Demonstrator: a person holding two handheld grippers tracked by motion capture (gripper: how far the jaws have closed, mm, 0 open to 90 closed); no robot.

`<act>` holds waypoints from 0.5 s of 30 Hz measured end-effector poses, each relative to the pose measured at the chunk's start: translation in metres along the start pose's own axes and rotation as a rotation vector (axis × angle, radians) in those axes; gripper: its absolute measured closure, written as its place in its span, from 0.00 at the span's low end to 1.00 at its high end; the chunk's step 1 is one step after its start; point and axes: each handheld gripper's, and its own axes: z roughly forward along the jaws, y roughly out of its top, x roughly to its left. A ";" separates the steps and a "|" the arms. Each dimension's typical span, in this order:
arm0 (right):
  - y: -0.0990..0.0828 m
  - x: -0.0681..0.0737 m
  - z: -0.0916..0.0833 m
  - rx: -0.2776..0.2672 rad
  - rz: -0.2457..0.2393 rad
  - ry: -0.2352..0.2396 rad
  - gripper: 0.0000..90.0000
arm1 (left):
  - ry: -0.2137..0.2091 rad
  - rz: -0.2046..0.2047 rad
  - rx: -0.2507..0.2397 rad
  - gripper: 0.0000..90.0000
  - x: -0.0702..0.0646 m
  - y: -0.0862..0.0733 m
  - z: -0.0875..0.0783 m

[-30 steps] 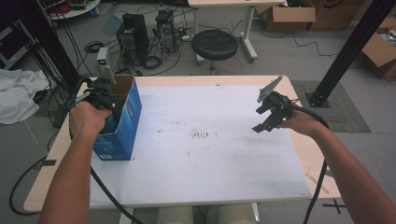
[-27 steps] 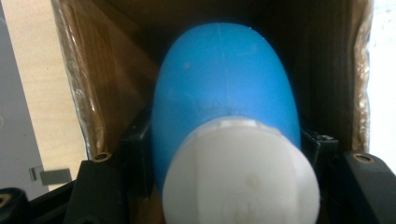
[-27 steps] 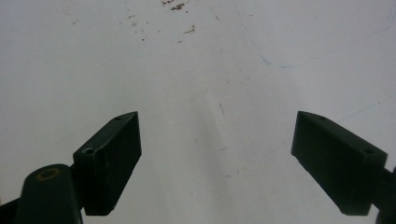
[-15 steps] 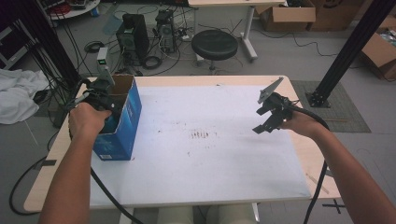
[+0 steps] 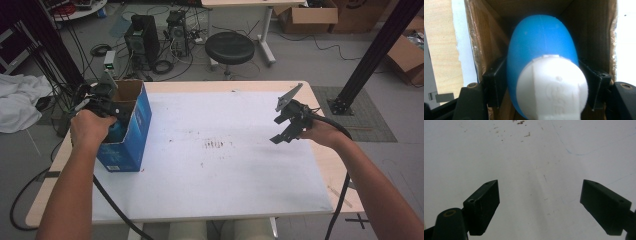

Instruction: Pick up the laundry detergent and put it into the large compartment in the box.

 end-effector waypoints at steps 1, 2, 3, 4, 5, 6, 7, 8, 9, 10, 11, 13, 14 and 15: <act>0.000 0.000 0.000 0.001 0.000 0.001 0.17 | -0.003 -0.003 -0.003 0.34 0.000 0.000 0.000; 0.001 0.001 0.000 0.000 0.000 0.001 0.17 | -0.010 -0.007 -0.004 0.33 0.000 0.000 -0.001; 0.001 0.001 -0.001 -0.001 -0.001 -0.001 0.17 | -0.011 -0.004 0.000 0.32 0.000 0.000 -0.002; 0.001 0.001 -0.001 0.000 0.001 -0.002 0.17 | -0.007 -0.006 -0.009 0.31 -0.001 0.000 -0.003; 0.001 0.001 -0.001 -0.001 -0.002 -0.001 0.17 | -0.008 -0.002 -0.008 0.31 -0.001 0.001 -0.004; 0.001 0.001 -0.002 0.000 0.000 -0.002 0.17 | -0.009 -0.003 -0.010 0.31 -0.001 0.001 -0.005; 0.001 0.001 -0.002 0.000 0.000 -0.001 0.17 | -0.011 -0.005 -0.009 0.31 0.000 0.001 -0.006; 0.001 0.001 -0.002 0.000 0.000 -0.001 0.17 | -0.011 -0.005 -0.009 0.31 0.000 0.001 -0.006; 0.001 0.001 -0.003 0.000 0.000 0.000 0.17 | -0.013 -0.004 -0.010 0.31 0.000 0.001 -0.009; 0.001 0.001 -0.003 -0.002 0.001 0.002 0.17 | -0.013 -0.004 -0.016 0.31 0.001 0.001 -0.011; 0.001 0.001 -0.003 -0.003 0.000 0.002 0.17 | -0.013 -0.003 -0.019 0.31 0.000 0.001 -0.013; 0.001 0.001 -0.003 -0.003 0.000 0.002 0.17 | -0.008 -0.003 -0.018 0.30 0.001 0.002 -0.015; 0.002 0.001 -0.003 -0.002 0.001 0.002 0.17 | -0.007 -0.004 -0.019 0.30 0.002 0.002 -0.016; 0.002 0.001 -0.003 -0.002 0.001 0.001 0.17 | -0.008 -0.007 -0.023 0.30 0.002 0.002 -0.017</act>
